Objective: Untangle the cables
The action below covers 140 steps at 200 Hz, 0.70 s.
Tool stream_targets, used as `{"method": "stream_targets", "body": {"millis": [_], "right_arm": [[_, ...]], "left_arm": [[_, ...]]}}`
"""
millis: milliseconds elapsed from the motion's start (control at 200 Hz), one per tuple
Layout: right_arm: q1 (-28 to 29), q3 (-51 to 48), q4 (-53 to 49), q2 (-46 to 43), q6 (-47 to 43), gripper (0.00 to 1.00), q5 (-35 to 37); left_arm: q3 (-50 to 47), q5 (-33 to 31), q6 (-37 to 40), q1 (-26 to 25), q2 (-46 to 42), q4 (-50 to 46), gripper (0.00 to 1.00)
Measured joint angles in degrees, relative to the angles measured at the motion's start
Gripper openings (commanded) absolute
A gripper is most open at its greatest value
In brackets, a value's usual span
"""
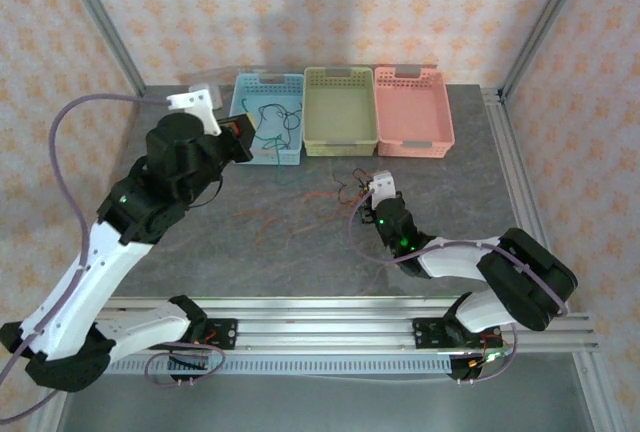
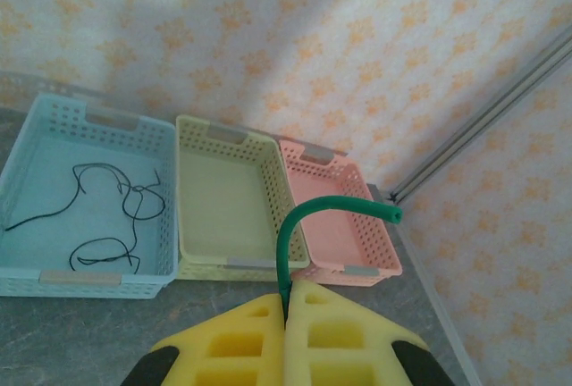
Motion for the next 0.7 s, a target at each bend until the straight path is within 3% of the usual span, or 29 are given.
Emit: {"method": "stream_targets", "body": {"millis": [50,90,175,495,701], "right_arm": [[0.0,0.0,0.0,-0.2,0.3,0.32,0.0],[0.0,-0.2,0.1,-0.6,0.5,0.40,0.2],[0.0,-1.2,0.5,-2.6,0.9,0.50,1.6],[0.0,-8.7,7.0,-15.8,2.0,0.53,15.5],[0.0,-9.4,10.5,-18.3,3.0,0.52,24.5]], "left_arm": [[1.0,0.0,0.0,0.0,1.7,0.4,0.00],[1.9,0.0,0.0,0.0,3.1,0.9,0.00],[4.3,0.0,0.0,0.0,6.4,2.2,0.00],[13.0,2.6,-5.7,3.1,21.4,10.4,0.00],[21.6,7.5,-12.3,4.6,36.4,17.5,0.00]]}}
